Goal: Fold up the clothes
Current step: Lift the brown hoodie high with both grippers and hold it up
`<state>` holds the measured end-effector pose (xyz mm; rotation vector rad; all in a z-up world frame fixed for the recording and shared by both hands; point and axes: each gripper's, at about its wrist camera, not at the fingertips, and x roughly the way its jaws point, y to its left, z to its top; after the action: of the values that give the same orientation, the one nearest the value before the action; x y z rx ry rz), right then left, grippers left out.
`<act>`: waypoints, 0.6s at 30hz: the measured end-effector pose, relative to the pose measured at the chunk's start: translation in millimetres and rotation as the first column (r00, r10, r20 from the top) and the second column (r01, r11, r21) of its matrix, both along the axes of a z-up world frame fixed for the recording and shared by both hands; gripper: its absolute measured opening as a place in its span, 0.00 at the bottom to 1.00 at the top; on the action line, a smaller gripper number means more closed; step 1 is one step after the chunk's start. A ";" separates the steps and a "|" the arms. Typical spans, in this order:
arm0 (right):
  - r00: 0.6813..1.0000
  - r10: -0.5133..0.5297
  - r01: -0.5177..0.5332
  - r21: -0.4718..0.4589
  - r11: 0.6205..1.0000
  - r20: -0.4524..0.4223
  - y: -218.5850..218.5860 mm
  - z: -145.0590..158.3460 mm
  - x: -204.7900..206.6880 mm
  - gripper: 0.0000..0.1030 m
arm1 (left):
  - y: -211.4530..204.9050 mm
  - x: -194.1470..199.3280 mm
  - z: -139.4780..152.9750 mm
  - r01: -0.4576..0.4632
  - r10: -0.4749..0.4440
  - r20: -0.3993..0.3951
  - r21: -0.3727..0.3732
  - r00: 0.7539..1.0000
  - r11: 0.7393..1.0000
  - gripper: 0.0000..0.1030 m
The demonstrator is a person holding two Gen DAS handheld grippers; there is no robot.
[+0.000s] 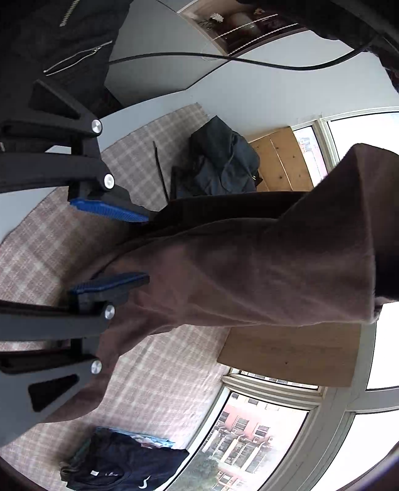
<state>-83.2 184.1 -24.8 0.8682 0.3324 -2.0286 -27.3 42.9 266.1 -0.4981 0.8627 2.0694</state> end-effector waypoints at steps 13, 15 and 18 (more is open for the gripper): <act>0.982 -0.184 0.188 0.089 0.978 -0.054 21.4 43.9 -61.8 0.03 | -23.6 -10.8 1.7 -0.034 0.034 -0.010 -0.008 0.999 0.999 0.04; 0.961 -0.241 0.253 0.080 0.964 -0.136 48.4 98.8 -66.5 0.03 | -33.6 -12.0 14.8 -0.040 0.040 -0.014 0.018 0.999 0.999 0.04; 0.909 -0.314 0.334 0.030 0.942 -0.275 84.5 191.4 -58.2 0.03 | -48.6 -3.8 43.1 -0.026 0.030 -0.050 0.073 0.998 0.997 0.04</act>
<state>-141.5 268.6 166.6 0.7311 0.4404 -2.4672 -31.1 -5.7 309.2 -0.4218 0.8116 2.1394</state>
